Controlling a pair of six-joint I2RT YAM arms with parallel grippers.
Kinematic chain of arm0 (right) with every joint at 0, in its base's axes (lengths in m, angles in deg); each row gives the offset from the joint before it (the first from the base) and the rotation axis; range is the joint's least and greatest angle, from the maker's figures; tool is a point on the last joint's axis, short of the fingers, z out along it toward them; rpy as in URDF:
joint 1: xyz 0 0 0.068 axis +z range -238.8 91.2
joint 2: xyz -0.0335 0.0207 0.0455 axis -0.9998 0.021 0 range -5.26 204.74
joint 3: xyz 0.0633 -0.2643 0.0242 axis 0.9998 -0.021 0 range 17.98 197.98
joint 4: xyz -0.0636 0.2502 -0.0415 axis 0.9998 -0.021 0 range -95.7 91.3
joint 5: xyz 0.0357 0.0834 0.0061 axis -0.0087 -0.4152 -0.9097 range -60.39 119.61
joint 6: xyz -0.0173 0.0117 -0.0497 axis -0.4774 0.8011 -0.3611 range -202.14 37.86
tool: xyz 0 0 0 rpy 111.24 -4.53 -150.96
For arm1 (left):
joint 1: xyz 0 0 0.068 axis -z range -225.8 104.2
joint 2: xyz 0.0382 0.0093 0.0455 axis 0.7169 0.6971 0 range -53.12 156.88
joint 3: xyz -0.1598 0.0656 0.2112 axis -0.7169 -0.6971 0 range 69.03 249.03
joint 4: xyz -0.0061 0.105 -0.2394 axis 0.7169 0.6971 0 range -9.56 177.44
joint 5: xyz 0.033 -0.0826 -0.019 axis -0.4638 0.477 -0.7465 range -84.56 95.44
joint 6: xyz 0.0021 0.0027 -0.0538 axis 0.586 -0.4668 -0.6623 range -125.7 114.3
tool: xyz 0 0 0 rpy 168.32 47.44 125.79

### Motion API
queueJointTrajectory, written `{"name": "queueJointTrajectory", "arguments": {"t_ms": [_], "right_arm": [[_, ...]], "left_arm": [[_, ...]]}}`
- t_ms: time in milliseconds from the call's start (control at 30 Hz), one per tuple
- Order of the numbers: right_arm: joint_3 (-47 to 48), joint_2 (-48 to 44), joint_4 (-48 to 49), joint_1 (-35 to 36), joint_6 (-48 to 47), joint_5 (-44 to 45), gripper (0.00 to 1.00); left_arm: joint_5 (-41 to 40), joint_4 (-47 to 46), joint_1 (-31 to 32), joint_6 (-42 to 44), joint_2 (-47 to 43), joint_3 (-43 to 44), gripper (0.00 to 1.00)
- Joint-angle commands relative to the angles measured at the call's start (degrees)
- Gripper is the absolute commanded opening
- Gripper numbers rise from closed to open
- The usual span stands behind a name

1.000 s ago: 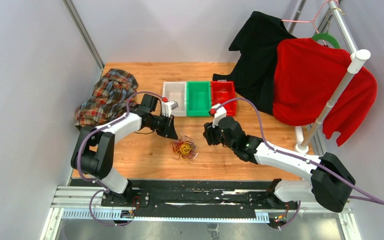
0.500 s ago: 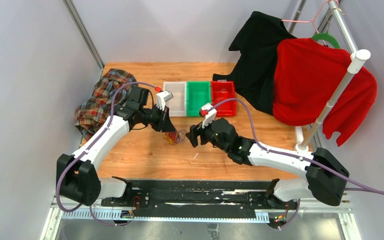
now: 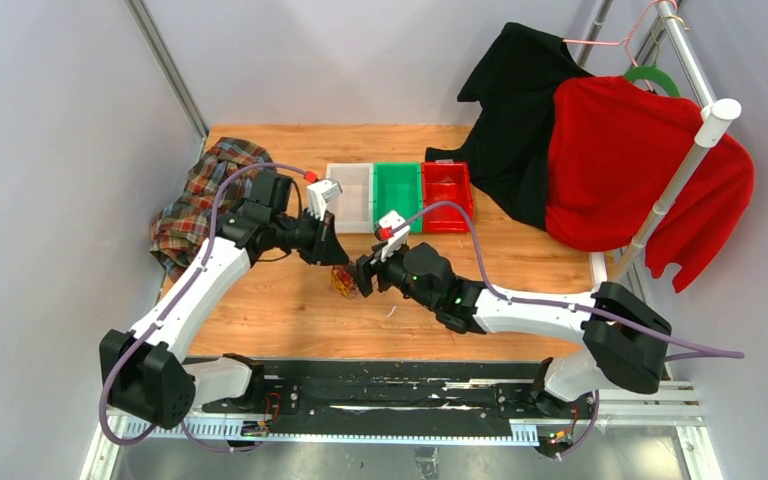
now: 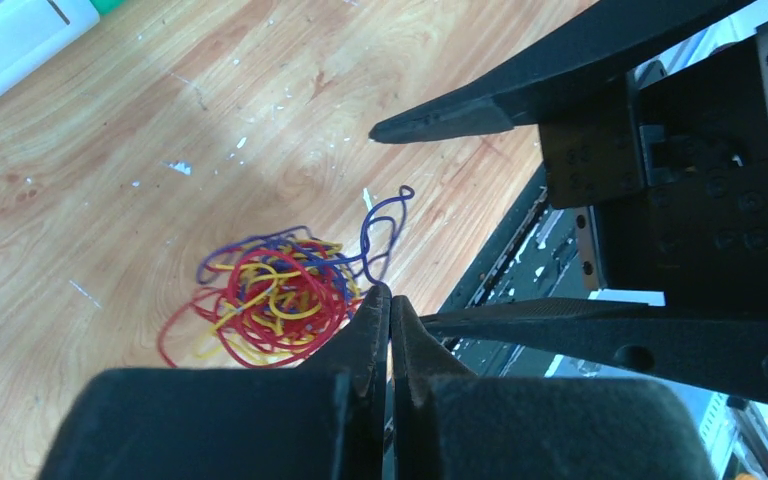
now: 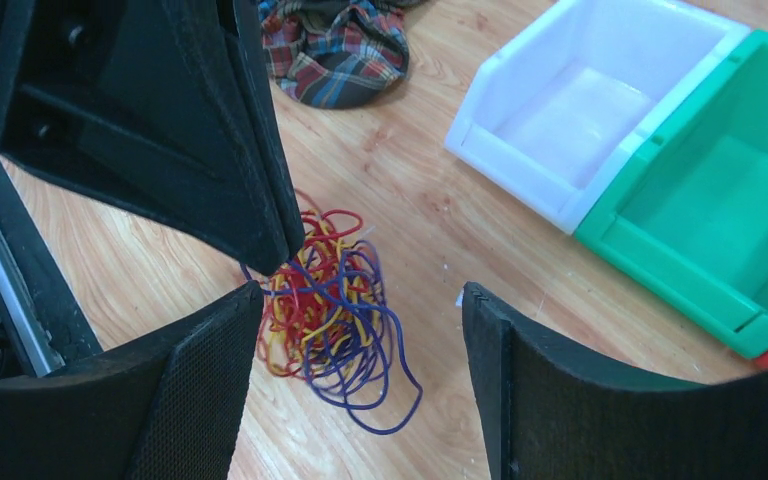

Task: Untangle the cables

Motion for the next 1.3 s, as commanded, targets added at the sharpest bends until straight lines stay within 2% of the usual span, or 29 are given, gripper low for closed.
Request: {"name": "queueJointTrajectory", "arguments": {"t_ms": [0,233,600,900,1133,1267], "right_arm": [[2.8,2.0,4.6,0.9,-1.9,2.3,0.72],[3.0,4.5,10.7,1.0,-4.2,8.4,0.7],[4.9,7.0,14.3,0.9,-4.6,9.1,0.66],[3.9,10.5,14.9,0.9,-2.4,11.6,0.57],[-3.3,10.6,15.4,0.7,0.3,16.1,0.53],[-6.6,10.2,14.9,0.4,2.1,17.7,0.51]], "left_arm": [[2.3,1.2,0.8,-2.3,-2.0,2.1,0.01],[3.2,3.5,1.1,-2.6,-3.4,3.6,0.01],[5.2,6.1,2.1,-4.3,-5.0,6.6,0.01],[8.7,7.3,2.7,-7.0,-5.8,10.7,0.01],[7.4,7.7,2.8,-8.4,-5.5,19.8,0.01],[4.8,9.3,2.7,-7.8,-3.8,28.3,0.01]]}}
